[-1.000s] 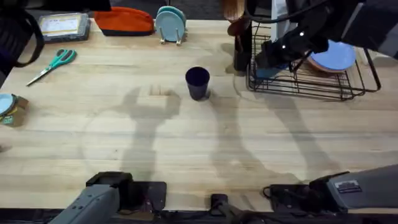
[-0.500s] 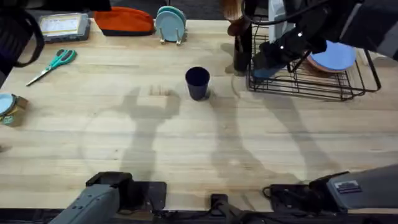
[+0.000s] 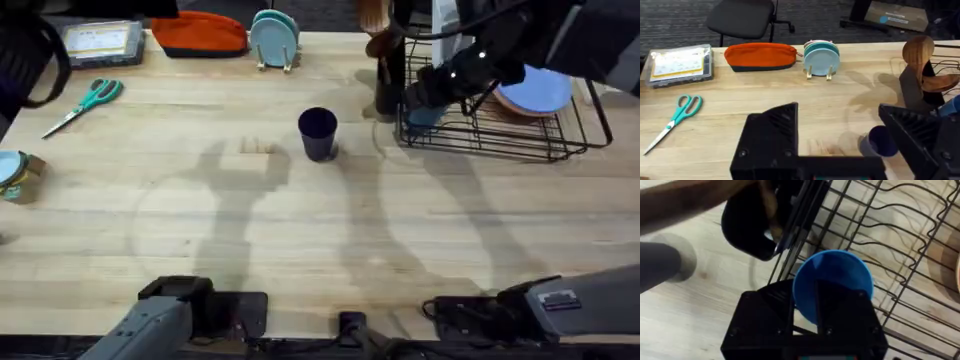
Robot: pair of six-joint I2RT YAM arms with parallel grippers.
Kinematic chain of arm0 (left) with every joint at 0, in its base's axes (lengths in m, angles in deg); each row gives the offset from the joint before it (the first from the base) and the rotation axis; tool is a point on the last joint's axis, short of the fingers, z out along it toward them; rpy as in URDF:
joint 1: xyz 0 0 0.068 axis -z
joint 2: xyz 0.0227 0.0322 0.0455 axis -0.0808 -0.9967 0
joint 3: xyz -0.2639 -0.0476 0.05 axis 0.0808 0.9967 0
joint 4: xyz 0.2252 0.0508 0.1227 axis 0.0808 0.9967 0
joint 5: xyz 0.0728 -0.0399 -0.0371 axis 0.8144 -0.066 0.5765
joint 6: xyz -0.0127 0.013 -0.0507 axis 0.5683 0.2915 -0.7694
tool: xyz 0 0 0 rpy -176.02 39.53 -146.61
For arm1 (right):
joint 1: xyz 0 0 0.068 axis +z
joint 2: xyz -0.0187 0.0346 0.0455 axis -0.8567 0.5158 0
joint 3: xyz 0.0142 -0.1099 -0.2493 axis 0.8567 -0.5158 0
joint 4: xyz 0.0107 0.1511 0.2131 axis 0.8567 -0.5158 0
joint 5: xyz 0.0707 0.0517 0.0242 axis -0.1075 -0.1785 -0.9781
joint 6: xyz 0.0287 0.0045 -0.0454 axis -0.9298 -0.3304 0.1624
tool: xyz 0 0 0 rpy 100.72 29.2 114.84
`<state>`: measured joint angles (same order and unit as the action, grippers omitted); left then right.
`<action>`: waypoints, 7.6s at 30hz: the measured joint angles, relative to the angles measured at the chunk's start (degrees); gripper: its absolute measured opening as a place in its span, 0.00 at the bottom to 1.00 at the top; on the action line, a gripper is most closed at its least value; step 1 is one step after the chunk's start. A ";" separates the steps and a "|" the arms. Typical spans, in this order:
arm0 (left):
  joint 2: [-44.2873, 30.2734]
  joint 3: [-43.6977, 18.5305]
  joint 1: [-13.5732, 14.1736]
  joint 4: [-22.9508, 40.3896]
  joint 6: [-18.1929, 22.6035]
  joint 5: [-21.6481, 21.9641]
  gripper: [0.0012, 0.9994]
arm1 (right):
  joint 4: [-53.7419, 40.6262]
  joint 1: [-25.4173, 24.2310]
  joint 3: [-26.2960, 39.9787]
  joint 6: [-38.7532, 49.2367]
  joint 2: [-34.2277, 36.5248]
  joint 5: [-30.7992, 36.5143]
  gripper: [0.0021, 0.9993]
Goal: Pick up the cup on the table and put them onto the rack.
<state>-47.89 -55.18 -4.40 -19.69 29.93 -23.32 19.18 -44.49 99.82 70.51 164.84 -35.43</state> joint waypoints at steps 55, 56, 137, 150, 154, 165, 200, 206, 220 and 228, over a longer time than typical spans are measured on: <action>0.00 0.00 0.00 -0.02 -0.01 0.00 0.99 | -9.77 0.00 6.75 0.00 -2.45 0.02 0.27; 0.00 0.00 0.00 -0.02 -0.01 0.00 0.99 | -10.35 0.00 6.75 0.00 -2.45 0.02 0.27; -0.07 0.00 0.00 0.29 -0.01 -1.24 0.99 | -35.67 2.64 23.69 -3.22 -32.74 7.37 0.99; -2.64 -0.04 3.29 2.82 -0.01 -4.34 1.00 | -36.68 -5.11 23.85 -6.61 -38.84 11.06 0.99; -4.61 -0.04 7.48 3.05 -1.11 -4.64 1.00 | -37.04 -6.34 23.85 -6.81 -38.64 11.08 0.99; -13.74 -0.04 16.58 6.80 -10.57 -4.46 1.00 | -37.05 -6.49 23.85 -6.84 -38.64 11.47 0.99; -37.83 -0.04 20.52 9.53 -20.01 3.30 1.00 | -37.05 -6.51 23.85 -6.84 -38.64 11.91 0.99; -40.51 -0.04 20.52 8.47 -20.02 3.30 0.99 | -37.05 -6.49 23.85 -6.84 -38.64 11.91 0.99; -42.40 -0.04 20.52 7.08 -20.22 3.30 0.73 | -37.05 -6.51 23.85 -6.84 -38.64 11.92 0.99; -42.40 -0.04 20.52 6.93 -20.33 3.30 0.47 | -37.05 -6.50 23.85 -6.86 -38.64 11.92 0.99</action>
<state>-90.29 -55.23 16.12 -12.76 9.60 -20.02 -17.87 -50.99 123.67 63.66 126.20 -23.51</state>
